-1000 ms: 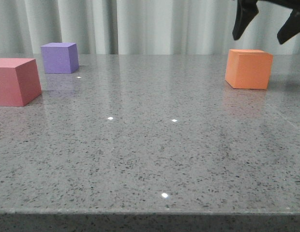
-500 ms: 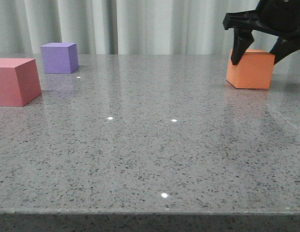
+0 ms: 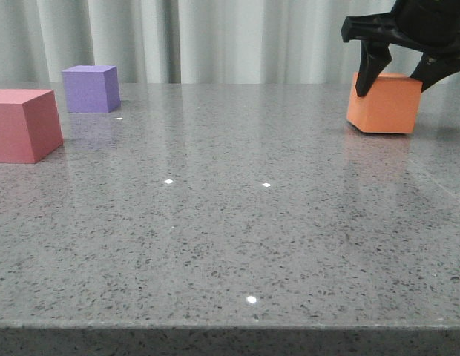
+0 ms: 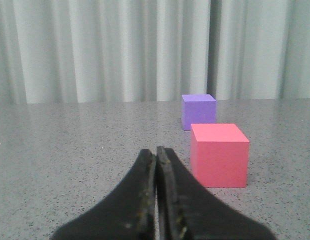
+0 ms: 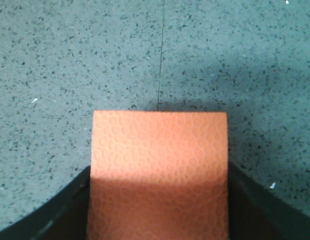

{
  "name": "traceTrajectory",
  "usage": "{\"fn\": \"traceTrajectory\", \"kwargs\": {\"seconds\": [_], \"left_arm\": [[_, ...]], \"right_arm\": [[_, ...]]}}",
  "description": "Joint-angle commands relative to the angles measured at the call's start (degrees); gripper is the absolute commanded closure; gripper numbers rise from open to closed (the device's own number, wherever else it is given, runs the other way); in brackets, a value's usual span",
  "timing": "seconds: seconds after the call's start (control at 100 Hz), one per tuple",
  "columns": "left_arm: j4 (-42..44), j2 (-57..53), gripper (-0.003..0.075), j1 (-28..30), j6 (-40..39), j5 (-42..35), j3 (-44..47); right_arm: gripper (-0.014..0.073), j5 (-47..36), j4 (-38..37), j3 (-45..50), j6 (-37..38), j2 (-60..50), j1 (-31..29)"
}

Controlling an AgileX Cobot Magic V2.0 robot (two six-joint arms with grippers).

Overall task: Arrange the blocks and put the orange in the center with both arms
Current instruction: 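Lower the right gripper over the orange cube and close on it, then carry the orange cube with the right gripper toward the table center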

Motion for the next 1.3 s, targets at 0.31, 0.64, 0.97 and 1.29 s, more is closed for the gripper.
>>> {"fn": "traceTrajectory", "kwargs": {"seconds": [0.31,0.64,0.97,1.29], "left_arm": [[-0.5,-1.8,0.0741,0.1,0.1,-4.7,2.5],[-0.5,-1.8,0.0741,0.1,0.1,-4.7,2.5],[-0.5,-1.8,0.0741,0.1,0.1,-4.7,2.5],[-0.5,-1.8,0.0741,0.1,0.1,-4.7,2.5]], "right_arm": [[0.0338,4.0,-4.2,-18.1,7.2,-2.2,13.6],[0.0338,12.2,-17.0,-33.3,21.6,10.5,24.2],[0.0338,15.9,-17.2,-44.4,30.5,20.4,27.2],[0.0338,16.7,-17.0,-44.4,33.3,22.4,27.5]]}}
